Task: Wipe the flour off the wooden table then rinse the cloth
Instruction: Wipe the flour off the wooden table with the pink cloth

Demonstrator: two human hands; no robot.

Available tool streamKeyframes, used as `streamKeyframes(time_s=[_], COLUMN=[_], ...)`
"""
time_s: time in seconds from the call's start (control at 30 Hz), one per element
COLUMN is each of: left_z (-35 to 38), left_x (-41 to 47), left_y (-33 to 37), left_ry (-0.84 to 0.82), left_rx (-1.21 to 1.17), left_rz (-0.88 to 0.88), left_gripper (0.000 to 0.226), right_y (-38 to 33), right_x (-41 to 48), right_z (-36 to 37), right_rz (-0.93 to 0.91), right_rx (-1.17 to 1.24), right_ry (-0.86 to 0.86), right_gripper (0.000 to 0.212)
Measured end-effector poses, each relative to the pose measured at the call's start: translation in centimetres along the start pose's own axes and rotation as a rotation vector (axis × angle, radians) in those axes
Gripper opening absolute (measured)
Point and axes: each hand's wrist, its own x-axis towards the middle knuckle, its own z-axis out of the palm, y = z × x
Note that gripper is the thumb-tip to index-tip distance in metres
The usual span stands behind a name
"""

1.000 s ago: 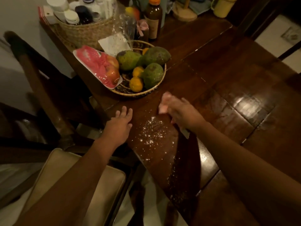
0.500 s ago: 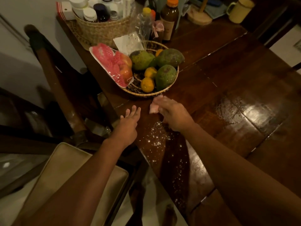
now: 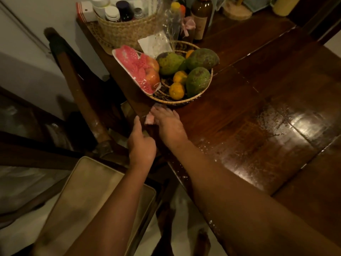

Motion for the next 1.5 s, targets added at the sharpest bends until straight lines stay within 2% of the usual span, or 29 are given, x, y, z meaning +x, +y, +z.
streamKeyframes(time_s=[0.07, 0.17, 0.23, 0.3, 0.4, 0.43, 0.47, 0.53, 0.6, 0.67, 0.73, 0.87, 0.9, 0.93, 1.0, 1.07, 1.13, 1.2, 1.33, 1.37, 1.43, 1.5], left_z=[-0.2, -0.2, -0.1, 0.2, 0.8, 1.1, 1.4, 1.8, 1.9, 1.9, 1.9, 2.9, 3.2, 3.5, 3.9, 4.2, 4.5, 4.5, 4.7, 4.8, 5.0, 5.2], left_x=[-0.2, -0.1, 0.0, -0.1, -0.3, -0.2, 0.0, 0.5, 1.2, 1.8, 2.4, 2.1, 1.9, 1.6, 0.9, -0.1, -1.1, -1.6, -1.8, -1.8, -1.7, -1.6], left_y=[0.6, 1.1, 1.1, 1.0, 0.9, 0.9, 1.0, 1.2, 1.4, 1.6, 1.8, 2.2, 2.2, 2.2, 2.0, 1.5, 1.0, 0.8, 1.1, 1.1, 1.1, 1.2], left_ry=[0.028, 0.031, 0.036, 0.011, -0.088, -0.127, -0.161, -0.233, -0.311, -0.357, -0.38, -0.407, -0.401, -0.395, -0.399, -0.442, -0.496, -0.517, -0.53, -0.53, -0.524, -0.52], left_rx=[-0.133, -0.219, -0.198, -0.077, 0.154, 0.246, 0.328, 0.476, 0.641, 0.817, 0.927, 1.026, 1.035, 1.043, 1.062, 1.108, 1.178, 1.22, 1.244, 1.247, 1.246, 1.242], left_rz=[-0.027, -0.039, -0.036, -0.014, 0.06, 0.102, 0.136, 0.171, 0.166, 0.195, 0.218, 0.194, 0.186, 0.182, 0.188, 0.209, 0.249, 0.281, 0.271, 0.257, 0.231, 0.207], left_gripper=[0.062, 0.055, 0.054, 0.051, 0.049, 0.049, 0.05, 0.053, 0.06, 0.064, 0.064, 0.063, 0.064, 0.064, 0.066, 0.071, 0.074, 0.075, 0.075, 0.076, 0.077, 0.079], right_y=[-1.6, -0.1, 2.5, 5.9, 7.7, 7.1, 6.0, 4.1, 3.5, 4.3, 5.7, 6.2, 5.1, 4.1, 3.3, 4.7, 7.6, 10.4, 12.7, 12.0, 10.0, 8.5], right_x=[-0.4, -2.2, -3.6, -4.8, -5.9, -6.0, -6.1, -7.0, -9.0, -10.6, -11.2, -11.9, -12.4, -13.2, -15.4, -18.1, -19.5, -19.5, -16.4, -15.3, -13.3, -12.9], right_z=[0.9, -0.9, -3.2, -5.2, -6.5, -6.1, -5.6, -4.2, -3.6, -4.8, -6.6, -7.6, -7.3, -6.9, -6.5, -6.7, -7.6, -8.8, -10.2, -9.9, -8.8, -7.8], right_rz=[-0.055, -0.323, -0.4, -0.293, 0.139, 0.226, 0.214, -0.03, -0.297, -0.414, -0.394, 0.014, 0.054, 0.019, -0.214, -0.444, -0.541, -0.432, 0.183, 0.301, 0.347, 0.19], right_rx=[-0.019, -0.026, 0.0, 0.027, 0.012, -0.025, -0.067, -0.096, -0.038, 0.0, 0.005, 0.001, -0.037, -0.046, 0.016, 0.03, -0.017, -0.025, 0.002, -0.012, -0.036, -0.032], right_ry=[-0.026, -0.384, -0.517, -0.421, -0.029, 0.032, 0.051, -0.027, -0.261, -0.49, -0.541, -0.155, -0.131, -0.153, -0.318, -0.56, -0.653, -0.557, -0.086, -0.011, 0.077, 0.014], right_gripper=[0.057, 0.069, 0.068, 0.068, 0.067, 0.065, 0.064, 0.063, 0.062, 0.06, 0.057, 0.072, 0.072, 0.069, 0.059, 0.056, 0.055, 0.056, 0.079, 0.076, 0.059, 0.05])
